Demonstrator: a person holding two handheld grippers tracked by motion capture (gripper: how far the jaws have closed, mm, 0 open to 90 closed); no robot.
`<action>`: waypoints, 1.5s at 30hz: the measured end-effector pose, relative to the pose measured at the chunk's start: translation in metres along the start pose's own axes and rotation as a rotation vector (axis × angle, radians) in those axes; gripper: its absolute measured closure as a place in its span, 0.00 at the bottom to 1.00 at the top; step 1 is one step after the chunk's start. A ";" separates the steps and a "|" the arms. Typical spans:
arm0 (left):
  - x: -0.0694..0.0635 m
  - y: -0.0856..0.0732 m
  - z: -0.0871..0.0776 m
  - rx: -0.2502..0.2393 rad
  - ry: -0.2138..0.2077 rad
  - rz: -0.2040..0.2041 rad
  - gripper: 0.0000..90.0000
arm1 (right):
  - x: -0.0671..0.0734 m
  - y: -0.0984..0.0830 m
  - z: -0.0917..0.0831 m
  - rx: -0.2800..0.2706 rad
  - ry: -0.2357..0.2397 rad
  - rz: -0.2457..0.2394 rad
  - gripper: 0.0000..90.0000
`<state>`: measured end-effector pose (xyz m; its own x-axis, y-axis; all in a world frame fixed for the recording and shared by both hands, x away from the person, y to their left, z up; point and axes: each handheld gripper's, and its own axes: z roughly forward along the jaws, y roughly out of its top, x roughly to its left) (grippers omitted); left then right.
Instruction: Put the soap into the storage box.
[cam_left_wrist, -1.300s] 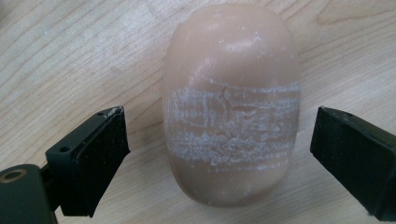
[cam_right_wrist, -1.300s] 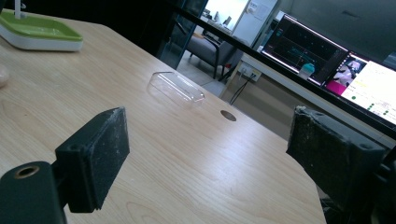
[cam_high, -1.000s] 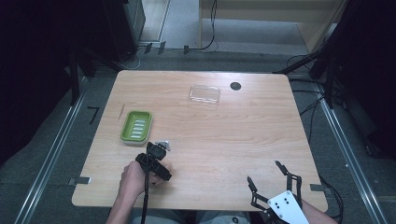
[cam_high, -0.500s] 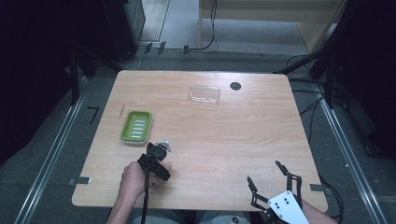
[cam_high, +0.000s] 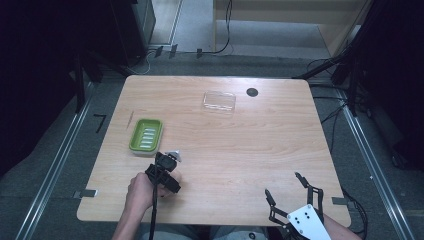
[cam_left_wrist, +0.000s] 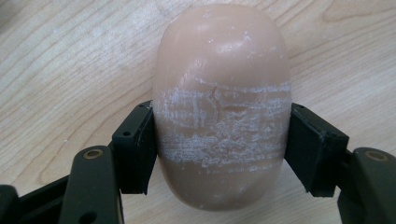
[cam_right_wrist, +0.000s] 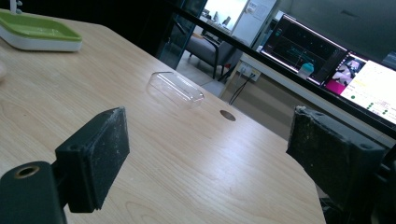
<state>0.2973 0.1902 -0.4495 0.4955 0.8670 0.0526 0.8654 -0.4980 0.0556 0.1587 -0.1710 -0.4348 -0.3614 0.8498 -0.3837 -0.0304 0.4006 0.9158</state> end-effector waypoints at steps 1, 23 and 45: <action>0.000 0.000 0.000 -0.002 0.000 0.000 0.37 | 0.000 0.000 0.000 0.000 0.000 0.000 0.15; 0.018 -0.011 -0.011 -0.020 -0.006 -0.012 0.37 | 0.000 0.000 0.000 0.000 -0.002 0.000 0.15; 0.037 -0.021 -0.016 -0.016 0.011 -0.052 0.37 | 0.000 0.000 0.000 -0.001 -0.003 -0.002 0.15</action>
<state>0.2967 0.2324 -0.4330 0.4486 0.8917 0.0603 0.8888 -0.4522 0.0743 0.1585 -0.1713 -0.4346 -0.3581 0.8501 -0.3862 -0.0324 0.4021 0.9150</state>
